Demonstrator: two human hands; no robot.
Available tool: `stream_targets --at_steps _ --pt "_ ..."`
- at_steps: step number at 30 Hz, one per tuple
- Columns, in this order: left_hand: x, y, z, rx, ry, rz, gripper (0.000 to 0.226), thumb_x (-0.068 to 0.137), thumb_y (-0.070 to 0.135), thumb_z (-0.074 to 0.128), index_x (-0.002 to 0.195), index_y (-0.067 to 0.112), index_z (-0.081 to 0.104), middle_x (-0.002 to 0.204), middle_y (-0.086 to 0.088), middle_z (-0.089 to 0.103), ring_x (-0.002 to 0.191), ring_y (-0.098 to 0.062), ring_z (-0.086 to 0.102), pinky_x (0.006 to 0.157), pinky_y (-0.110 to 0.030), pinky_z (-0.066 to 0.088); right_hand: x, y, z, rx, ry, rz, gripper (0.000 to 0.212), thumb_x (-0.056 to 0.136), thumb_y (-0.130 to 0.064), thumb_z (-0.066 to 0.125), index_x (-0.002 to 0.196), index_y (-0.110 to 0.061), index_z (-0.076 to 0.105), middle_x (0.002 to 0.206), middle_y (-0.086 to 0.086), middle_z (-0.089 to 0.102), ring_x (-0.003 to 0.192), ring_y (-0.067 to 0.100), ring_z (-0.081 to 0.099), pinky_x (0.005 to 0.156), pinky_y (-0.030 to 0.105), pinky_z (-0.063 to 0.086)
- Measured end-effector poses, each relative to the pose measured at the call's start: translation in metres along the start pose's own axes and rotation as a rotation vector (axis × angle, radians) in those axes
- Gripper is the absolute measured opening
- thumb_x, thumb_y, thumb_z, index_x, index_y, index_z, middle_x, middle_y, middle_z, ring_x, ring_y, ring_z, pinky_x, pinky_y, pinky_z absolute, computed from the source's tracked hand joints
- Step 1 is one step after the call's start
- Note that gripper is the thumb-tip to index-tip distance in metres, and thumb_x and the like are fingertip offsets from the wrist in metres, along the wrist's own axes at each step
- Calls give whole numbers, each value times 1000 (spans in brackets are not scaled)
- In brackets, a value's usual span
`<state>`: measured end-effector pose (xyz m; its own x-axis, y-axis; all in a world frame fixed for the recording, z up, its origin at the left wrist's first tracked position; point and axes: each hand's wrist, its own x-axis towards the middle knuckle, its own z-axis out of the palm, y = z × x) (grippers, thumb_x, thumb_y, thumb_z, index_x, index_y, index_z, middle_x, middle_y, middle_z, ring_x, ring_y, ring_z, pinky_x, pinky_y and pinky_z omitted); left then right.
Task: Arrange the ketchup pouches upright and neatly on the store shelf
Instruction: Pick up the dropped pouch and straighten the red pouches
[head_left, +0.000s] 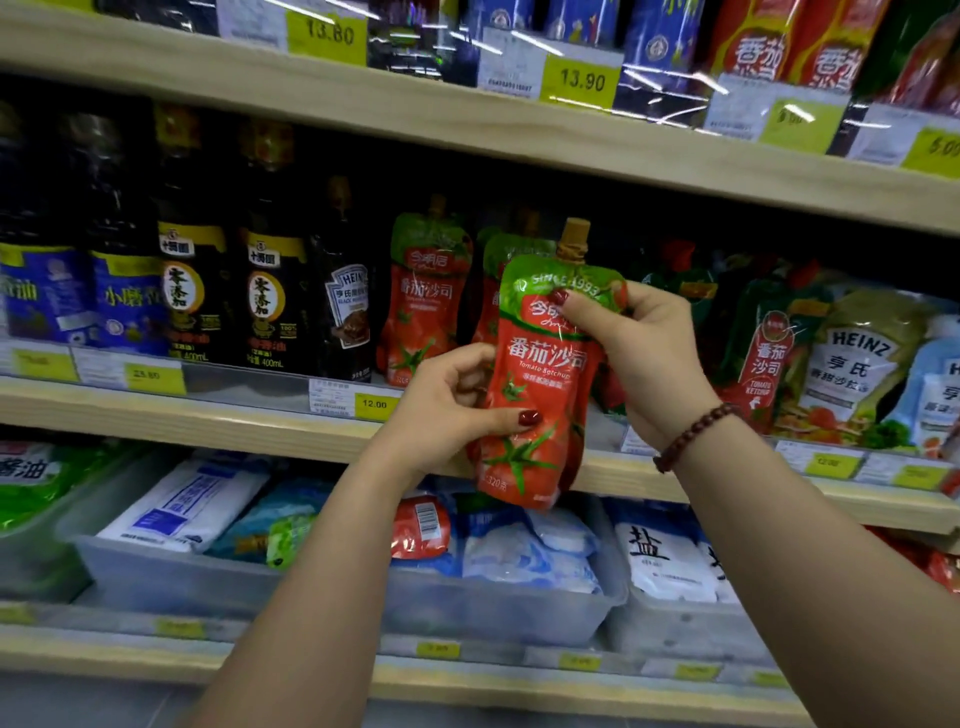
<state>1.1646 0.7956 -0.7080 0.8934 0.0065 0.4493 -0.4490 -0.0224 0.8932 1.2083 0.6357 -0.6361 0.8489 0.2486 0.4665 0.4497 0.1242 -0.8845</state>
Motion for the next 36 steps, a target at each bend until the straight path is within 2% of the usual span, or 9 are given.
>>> stream_targets --at_steps 6,13,17,18,20,23,28,33,36 --pt "-1 5 -10 -71 130 2 47 60 15 80 105 19 66 99 -2 74 94 -17 69 75 -25 55 -6 9 0 -153 -227 157 59 51 -37 79 105 -18 63 99 -1 72 89 12 69 72 31 58" --pt "-2 8 -11 0 175 -29 40 69 12 79 106 21 66 103 0 72 98 -15 67 86 -33 54 -12 21 3 -88 -305 259 35 69 -19 73 104 -13 68 97 5 74 89 20 70 69 31 57" --pt "-4 12 -26 169 288 59 23 75 35 69 98 35 67 91 15 70 89 1 64 74 -14 50 -3 21 12 -40 -282 244 29 75 -18 70 104 -12 67 97 4 74 89 19 70 70 32 57" --pt "-6 10 -34 273 360 91 19 79 34 67 98 34 68 89 19 68 88 2 63 73 -12 49 1 20 15 -24 -268 239 28 77 -18 70 104 -11 67 97 4 74 90 20 69 73 34 56" --pt "-11 0 -54 670 510 118 18 85 30 63 102 30 69 91 21 65 94 -6 59 86 -27 48 9 21 24 35 -221 227 25 77 -19 69 102 -11 67 97 5 74 91 21 69 78 39 55" --pt "-18 -18 -74 1060 579 17 20 85 32 61 102 27 69 95 4 70 102 -22 56 106 -47 30 22 22 41 115 -148 199 21 78 -14 69 99 -10 67 96 5 74 90 20 69 79 38 55" --pt "-20 -31 -77 1105 615 60 9 82 30 66 79 23 71 69 4 64 79 -20 52 97 -40 33 40 30 71 183 -61 129 15 79 -6 69 93 -11 66 89 2 74 83 16 70 66 27 56" --pt "-17 -37 -80 1063 627 76 10 82 33 65 75 26 67 64 13 50 76 -12 40 85 -24 22 48 47 90 83 -41 42 17 77 -5 70 84 -19 65 84 -7 71 76 4 69 60 15 53" --pt "-16 -40 -81 1055 623 84 11 82 34 65 73 28 65 64 15 46 75 -12 38 83 -24 21 48 60 93 -33 -112 27 20 76 -6 71 83 -24 64 84 -9 69 73 -2 67 60 12 52"
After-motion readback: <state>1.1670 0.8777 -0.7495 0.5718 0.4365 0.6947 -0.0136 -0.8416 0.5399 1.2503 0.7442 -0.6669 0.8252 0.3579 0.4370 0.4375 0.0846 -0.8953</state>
